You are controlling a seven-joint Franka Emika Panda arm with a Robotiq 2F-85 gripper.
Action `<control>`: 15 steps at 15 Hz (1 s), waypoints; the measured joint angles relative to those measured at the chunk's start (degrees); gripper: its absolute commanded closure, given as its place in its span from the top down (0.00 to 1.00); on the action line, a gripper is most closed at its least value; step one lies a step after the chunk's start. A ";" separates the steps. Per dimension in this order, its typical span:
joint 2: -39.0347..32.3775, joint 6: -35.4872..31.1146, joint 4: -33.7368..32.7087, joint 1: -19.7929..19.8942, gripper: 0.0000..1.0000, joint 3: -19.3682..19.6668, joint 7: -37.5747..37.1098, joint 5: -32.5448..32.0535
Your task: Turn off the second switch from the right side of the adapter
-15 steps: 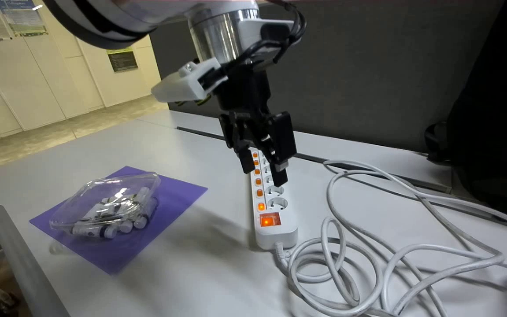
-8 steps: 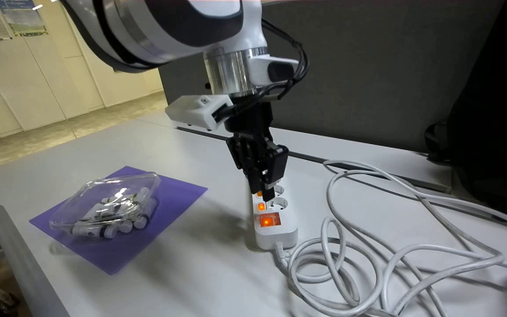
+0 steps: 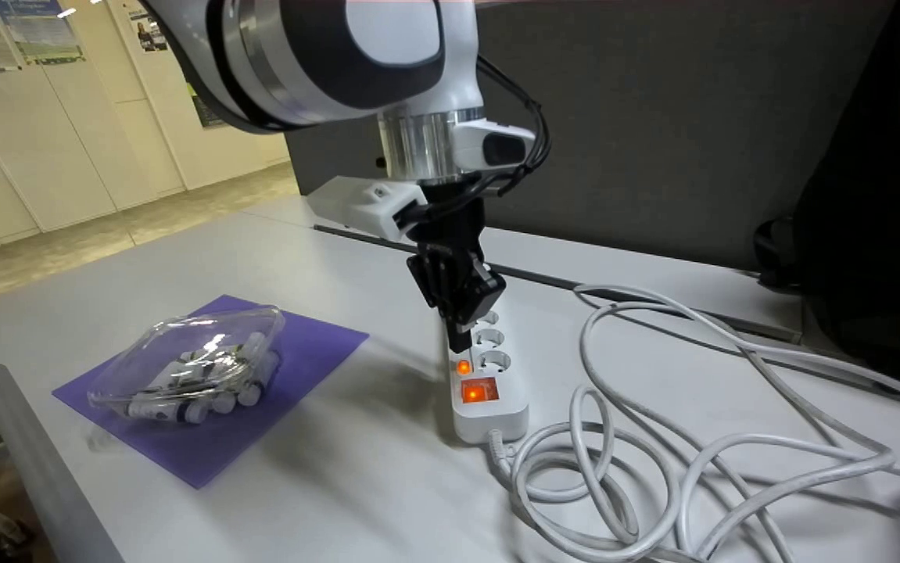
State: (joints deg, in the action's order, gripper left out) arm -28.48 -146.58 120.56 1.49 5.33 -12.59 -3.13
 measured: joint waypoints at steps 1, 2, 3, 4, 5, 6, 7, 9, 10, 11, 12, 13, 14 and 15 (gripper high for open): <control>0.00 0.10 -0.11 0.00 0.00 0.00 0.07 0.01; 0.00 0.09 -0.10 0.00 0.00 0.00 0.11 0.01; -0.01 0.00 -0.02 0.00 0.00 0.00 0.12 0.01; -0.01 -0.14 0.12 0.00 0.00 0.02 0.12 0.01; -0.02 -0.26 0.29 0.00 0.00 0.07 0.12 0.01; -0.04 -0.41 0.46 0.00 0.00 0.15 0.12 0.01; -0.06 -0.73 0.65 0.00 0.00 0.25 0.12 0.01; -0.11 -1.51 1.13 0.00 0.00 0.50 0.10 0.01; -0.13 -1.90 1.34 0.00 0.00 0.62 0.08 0.01; -0.17 -2.42 1.58 0.00 0.00 0.72 0.08 0.01; -0.21 -2.94 1.81 0.00 0.00 0.81 0.08 0.01; -0.28 -3.38 2.01 0.00 0.00 0.87 0.08 0.01; -0.39 -3.61 2.10 0.00 0.00 0.88 0.08 0.01; -0.54 -3.77 2.16 0.00 0.00 0.88 0.10 0.01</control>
State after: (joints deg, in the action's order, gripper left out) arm -29.02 -150.34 122.72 1.49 6.22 -12.49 -3.12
